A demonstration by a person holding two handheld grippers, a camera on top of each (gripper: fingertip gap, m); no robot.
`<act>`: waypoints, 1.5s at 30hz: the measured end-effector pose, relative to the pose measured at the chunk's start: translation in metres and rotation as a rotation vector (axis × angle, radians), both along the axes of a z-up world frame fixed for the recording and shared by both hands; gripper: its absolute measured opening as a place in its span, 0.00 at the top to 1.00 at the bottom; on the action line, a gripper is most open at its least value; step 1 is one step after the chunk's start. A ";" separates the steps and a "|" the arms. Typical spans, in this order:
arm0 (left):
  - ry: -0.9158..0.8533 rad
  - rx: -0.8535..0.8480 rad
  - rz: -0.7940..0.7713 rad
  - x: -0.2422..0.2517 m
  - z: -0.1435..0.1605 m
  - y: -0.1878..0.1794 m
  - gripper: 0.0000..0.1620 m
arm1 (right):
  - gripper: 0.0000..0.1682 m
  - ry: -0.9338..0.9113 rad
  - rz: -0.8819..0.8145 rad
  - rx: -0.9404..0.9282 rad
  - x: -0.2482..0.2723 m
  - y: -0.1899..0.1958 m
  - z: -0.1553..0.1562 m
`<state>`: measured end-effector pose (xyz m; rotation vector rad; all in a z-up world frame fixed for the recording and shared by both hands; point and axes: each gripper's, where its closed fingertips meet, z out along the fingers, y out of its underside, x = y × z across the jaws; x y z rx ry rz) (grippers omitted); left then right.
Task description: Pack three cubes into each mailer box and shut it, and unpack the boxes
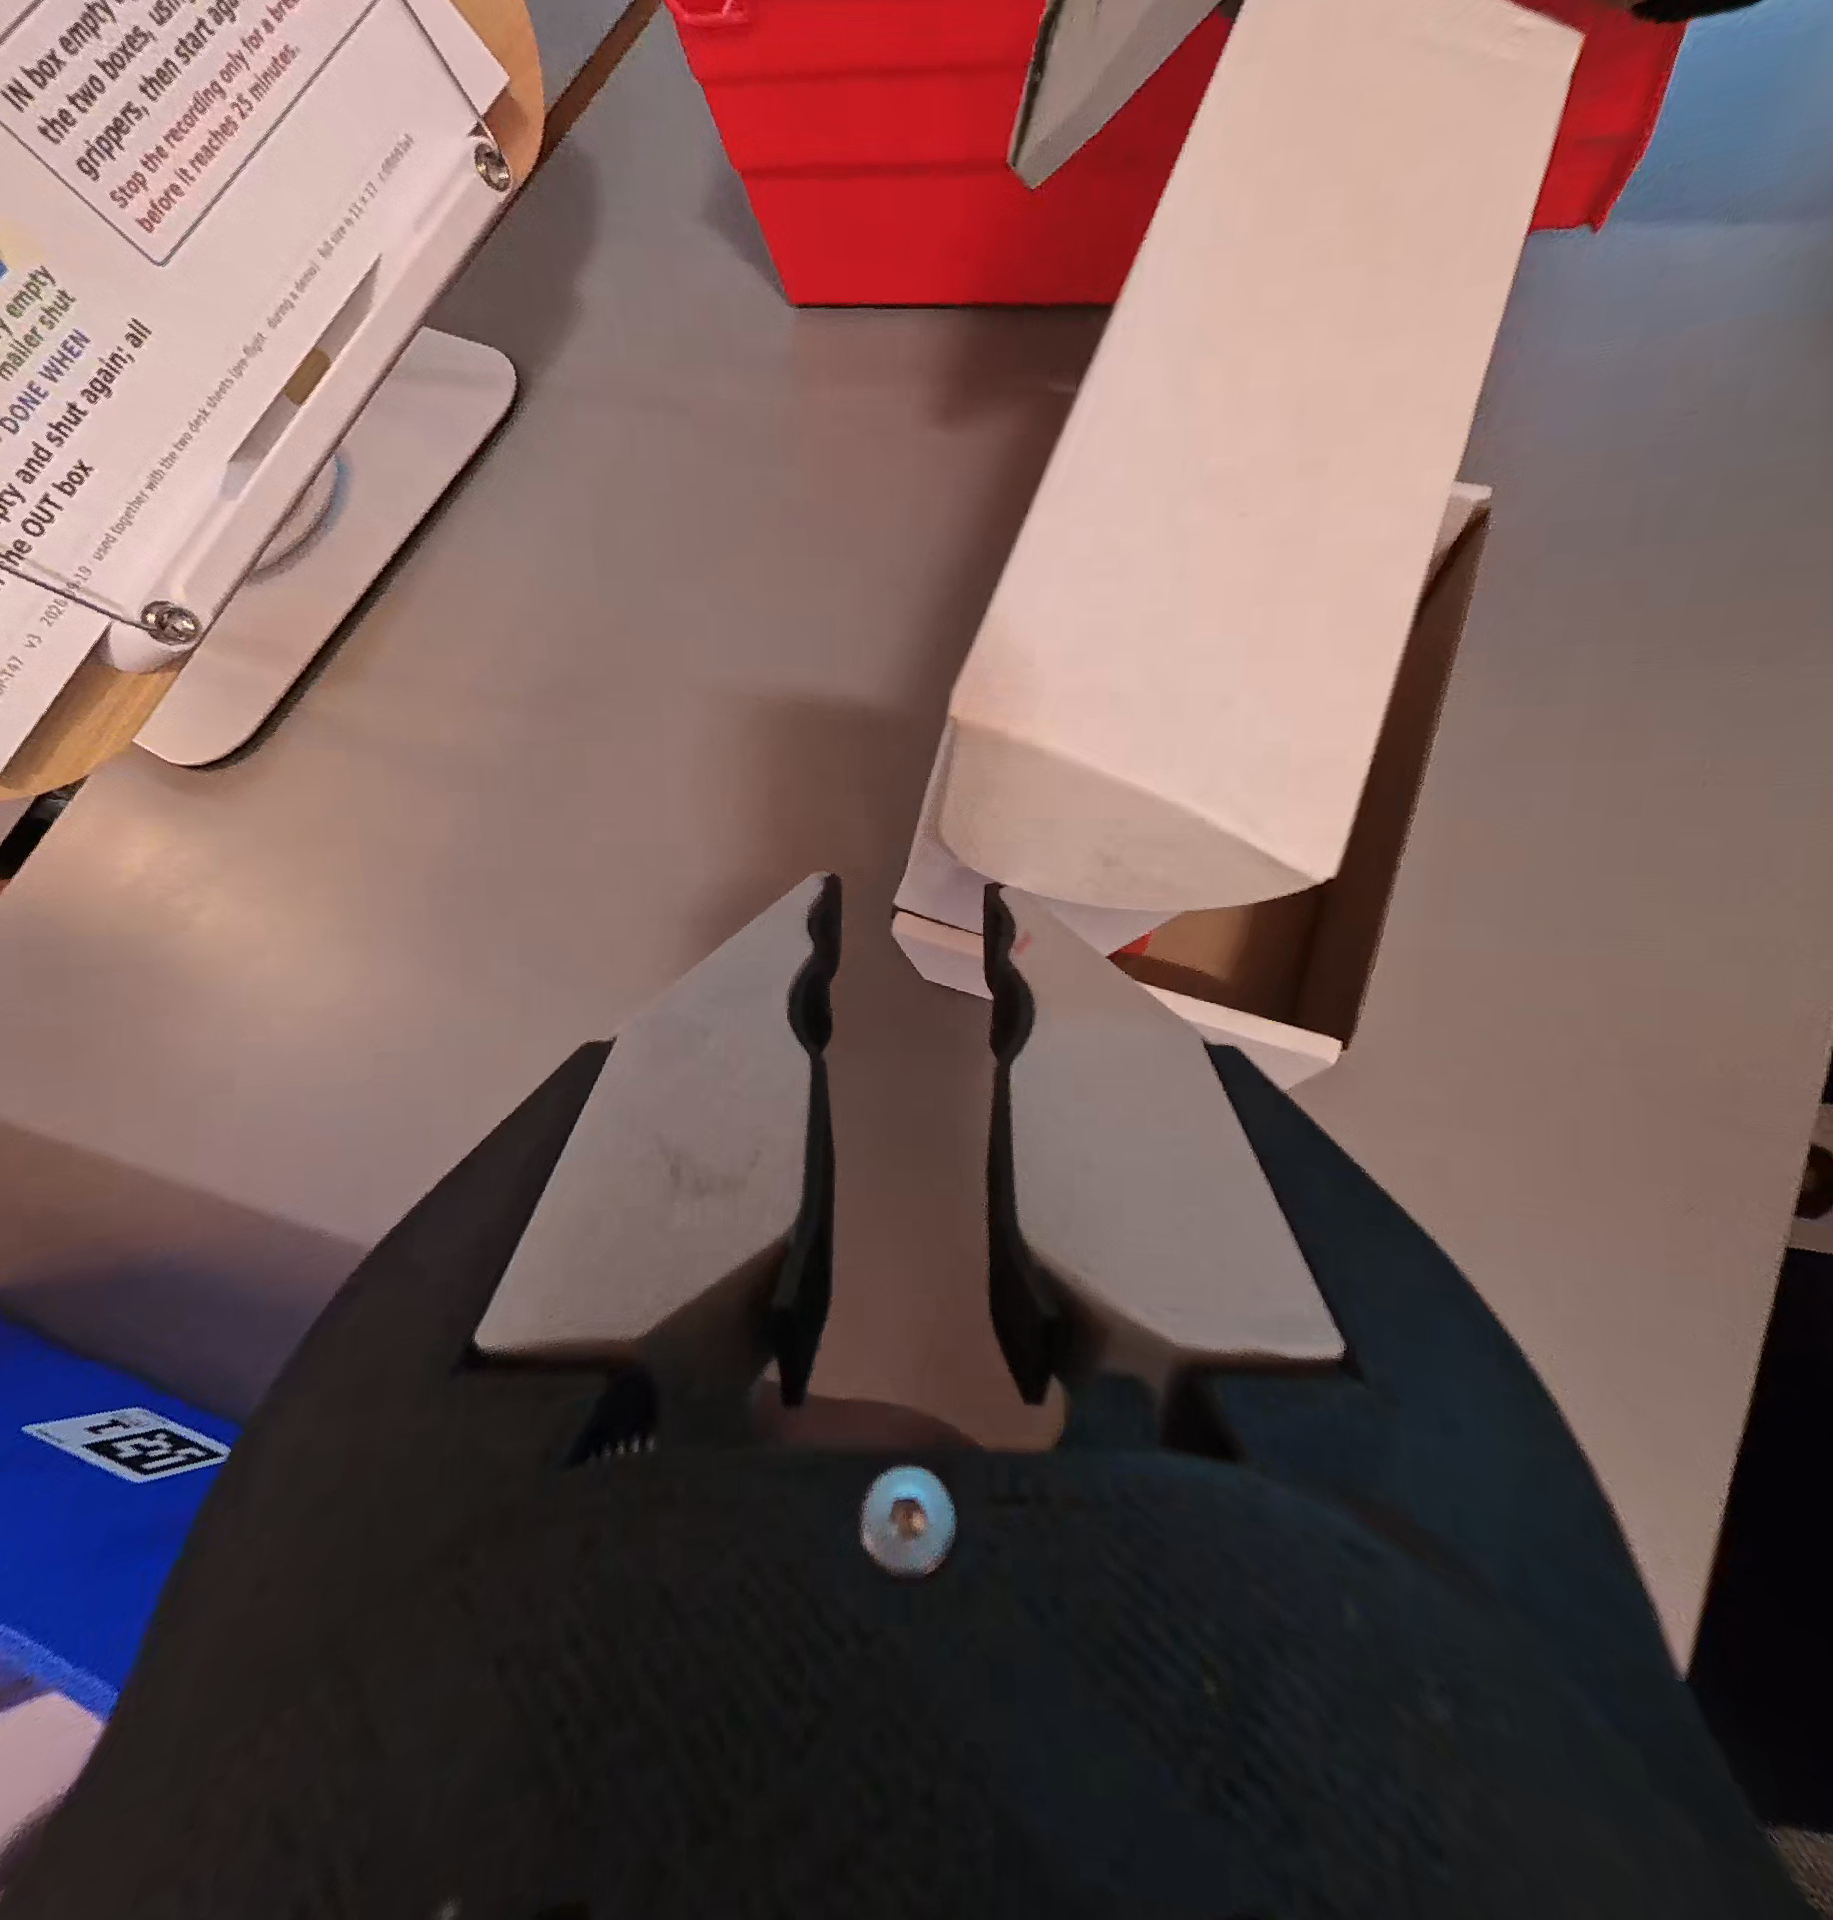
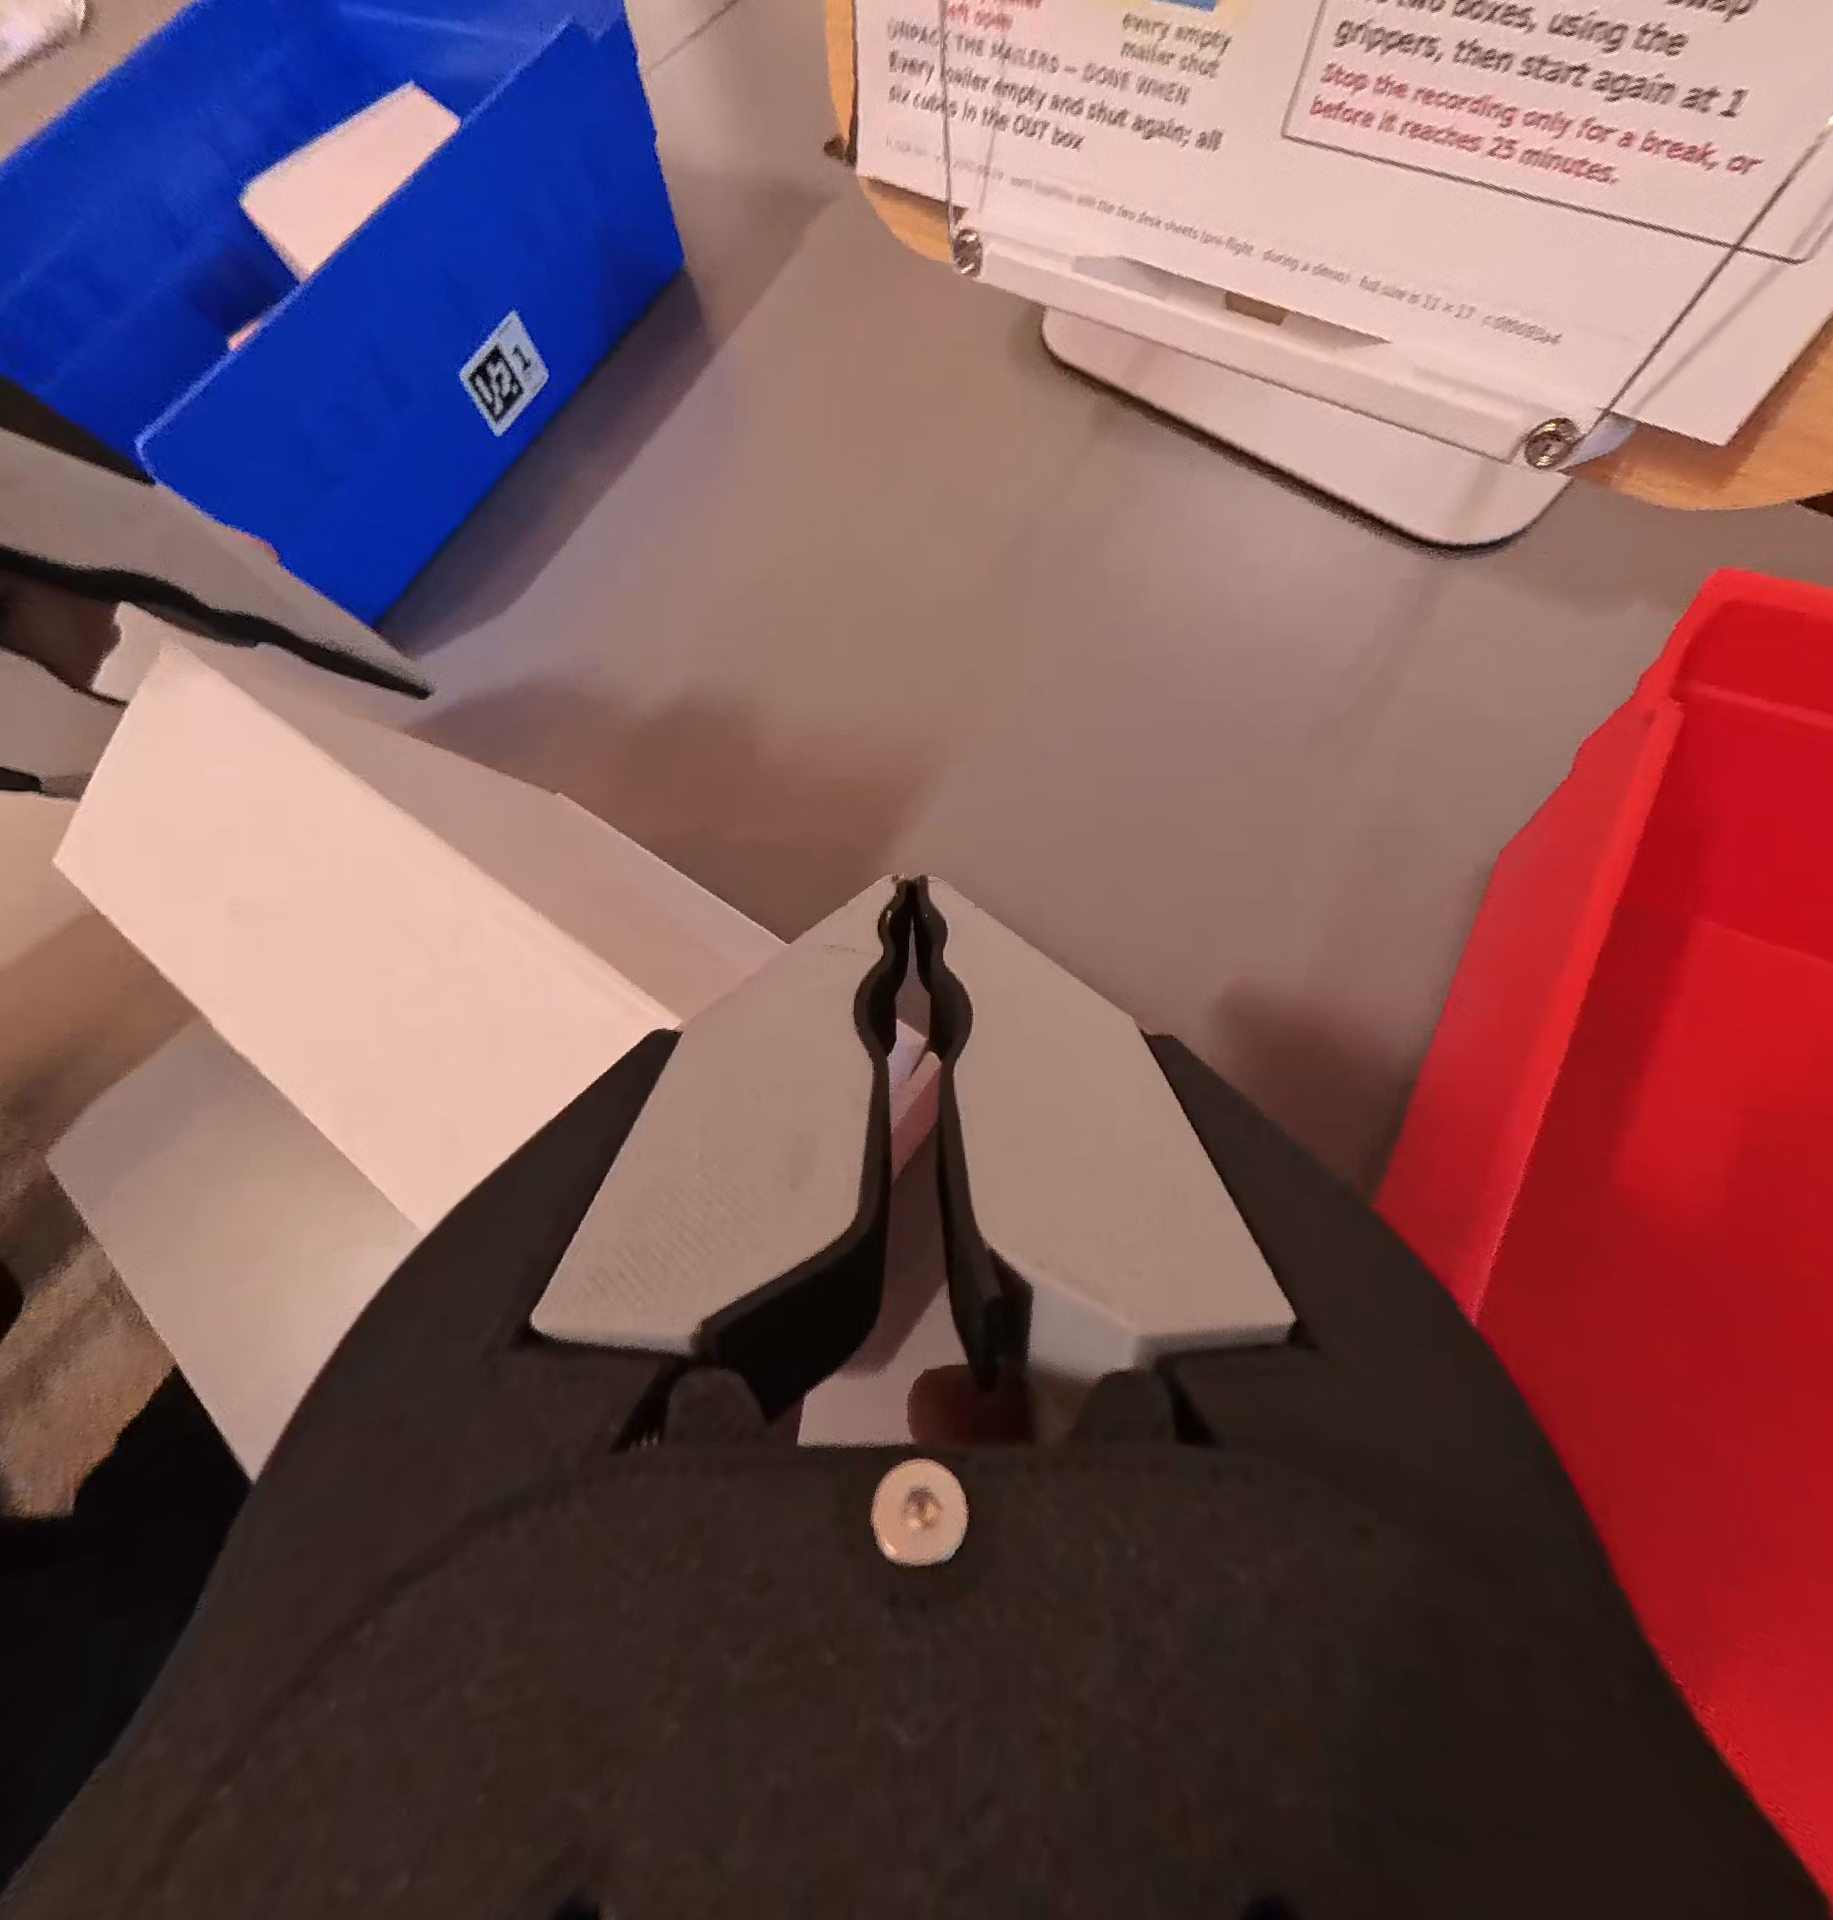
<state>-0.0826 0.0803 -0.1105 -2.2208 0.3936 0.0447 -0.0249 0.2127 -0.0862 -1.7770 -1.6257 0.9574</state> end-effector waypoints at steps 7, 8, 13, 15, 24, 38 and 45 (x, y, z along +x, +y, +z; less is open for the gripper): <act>0.004 0.010 -0.006 0.005 0.005 -0.002 0.83 | 1.00 0.014 -0.102 0.099 0.020 0.024 -0.003; 0.007 0.007 -0.007 0.004 0.005 -0.002 0.83 | 1.00 0.005 -0.086 0.097 0.022 0.021 -0.006; 0.002 0.007 -0.018 0.007 0.005 0.001 0.85 | 1.00 -0.044 -0.006 0.081 0.028 0.002 -0.019; 0.008 0.006 -0.035 0.011 0.003 0.001 0.89 | 1.00 -0.044 0.009 0.075 0.027 -0.004 -0.022; 0.142 0.007 -0.117 0.019 -0.003 -0.006 1.00 | 1.00 0.049 -0.019 0.122 0.030 -0.013 -0.022; 0.542 -0.123 -0.296 0.024 -0.030 -0.022 1.00 | 1.00 0.131 0.000 0.225 0.037 -0.027 -0.035; 0.731 -0.205 -0.386 0.022 -0.040 -0.032 1.00 | 1.00 0.086 -0.043 0.364 0.056 -0.001 -0.013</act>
